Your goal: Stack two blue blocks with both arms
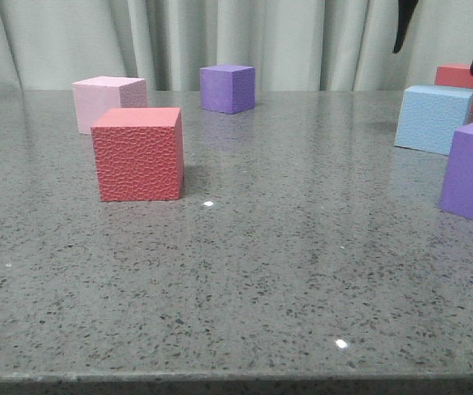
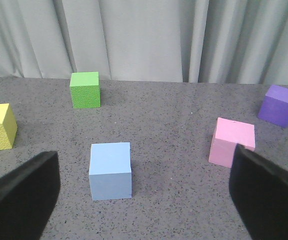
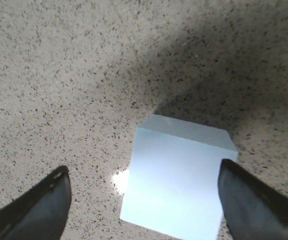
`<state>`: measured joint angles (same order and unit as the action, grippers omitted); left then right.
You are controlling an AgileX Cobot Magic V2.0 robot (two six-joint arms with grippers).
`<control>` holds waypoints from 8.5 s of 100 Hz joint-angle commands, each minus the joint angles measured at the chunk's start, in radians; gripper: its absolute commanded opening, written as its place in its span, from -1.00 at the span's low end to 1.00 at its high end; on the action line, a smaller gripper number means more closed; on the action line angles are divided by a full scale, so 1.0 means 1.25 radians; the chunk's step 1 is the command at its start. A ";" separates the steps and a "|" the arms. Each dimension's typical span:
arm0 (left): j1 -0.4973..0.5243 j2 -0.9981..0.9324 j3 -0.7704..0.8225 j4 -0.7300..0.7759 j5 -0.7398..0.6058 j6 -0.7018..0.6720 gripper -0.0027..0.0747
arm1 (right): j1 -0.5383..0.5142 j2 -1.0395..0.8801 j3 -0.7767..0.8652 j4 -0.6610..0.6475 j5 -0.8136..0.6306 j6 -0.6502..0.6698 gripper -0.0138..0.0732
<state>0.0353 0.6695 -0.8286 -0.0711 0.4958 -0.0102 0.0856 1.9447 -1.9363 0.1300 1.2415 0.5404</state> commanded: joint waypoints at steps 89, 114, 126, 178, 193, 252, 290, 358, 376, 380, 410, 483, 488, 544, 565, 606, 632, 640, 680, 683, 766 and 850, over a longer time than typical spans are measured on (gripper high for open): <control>0.001 0.005 -0.026 -0.010 -0.065 -0.010 0.78 | 0.012 -0.051 0.076 -0.052 0.067 0.032 0.69; 0.001 0.005 -0.026 -0.010 -0.065 -0.010 0.78 | 0.012 -0.038 0.087 -0.058 0.060 0.032 0.69; 0.001 0.005 -0.026 -0.010 -0.065 -0.010 0.78 | 0.012 -0.038 0.087 -0.064 0.053 0.032 0.69; 0.001 0.005 -0.026 -0.010 -0.063 -0.010 0.78 | 0.050 -0.079 0.085 -0.074 0.020 -0.025 -0.34; 0.001 0.005 -0.026 -0.010 -0.063 -0.010 0.78 | 0.098 -0.112 0.065 -0.076 -0.007 -0.029 -0.34; 0.001 0.005 -0.026 -0.011 -0.062 -0.010 0.78 | 0.353 0.020 -0.183 -0.073 0.017 -0.007 -0.34; 0.001 0.005 -0.026 -0.011 -0.059 -0.010 0.78 | 0.400 0.189 -0.375 -0.079 0.061 0.020 -0.34; 0.001 0.005 -0.026 -0.011 -0.056 -0.010 0.78 | 0.400 0.199 -0.375 -0.069 0.024 0.019 0.75; 0.001 0.005 -0.026 -0.011 -0.056 -0.012 0.78 | 0.400 0.192 -0.376 -0.068 0.011 0.019 0.65; 0.001 0.005 -0.026 -0.011 -0.056 -0.012 0.78 | 0.400 0.185 -0.376 -0.068 0.005 0.019 0.65; 0.001 0.021 -0.026 0.002 -0.050 -0.040 0.78 | 0.400 0.111 -0.376 -0.111 0.033 -0.070 0.51; 0.001 0.548 -0.456 0.100 0.274 -0.094 0.78 | 0.402 -0.168 -0.192 -0.121 -0.001 -0.250 0.40; 0.001 0.579 -0.481 0.100 0.291 -0.094 0.78 | 0.402 -0.202 -0.151 -0.121 -0.024 -0.250 0.40; 0.062 0.724 -0.581 0.038 0.363 -0.043 0.78 | 0.402 -0.558 0.272 -0.118 -0.225 -0.249 0.40; 0.062 0.766 -0.581 0.017 0.356 -0.037 0.78 | 0.402 -0.573 0.296 -0.084 -0.218 -0.249 0.40; 0.062 0.847 -0.581 0.017 0.356 -0.036 0.78 | 0.402 -0.573 0.296 -0.068 -0.221 -0.250 0.40; 0.062 0.849 -0.581 0.017 0.359 -0.036 0.49 | 0.402 -0.573 0.296 -0.068 -0.221 -0.250 0.40; 0.062 0.849 -0.581 0.017 0.360 -0.036 0.29 | 0.402 -0.573 0.296 -0.068 -0.221 -0.250 0.40; 0.062 0.849 -0.664 -0.026 0.439 -0.036 -0.16 | 0.402 -0.573 0.296 -0.100 -0.242 -0.250 0.40; 0.062 0.849 -0.687 -0.038 0.454 -0.037 -0.16 | 0.402 -0.573 0.296 -0.100 -0.242 -0.250 0.40; -0.318 0.869 -0.935 -0.073 0.428 -0.375 -0.17 | 0.400 -0.573 0.303 -0.220 -0.223 -0.253 0.40; -0.398 0.963 -0.935 -0.072 0.397 -0.391 0.05 | 0.400 -0.609 0.349 -0.220 -0.240 -0.253 0.40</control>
<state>-0.4528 1.9288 -1.9663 -0.1529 1.0488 -0.4966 0.5879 1.2117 -1.4809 -0.1237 1.0119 0.2342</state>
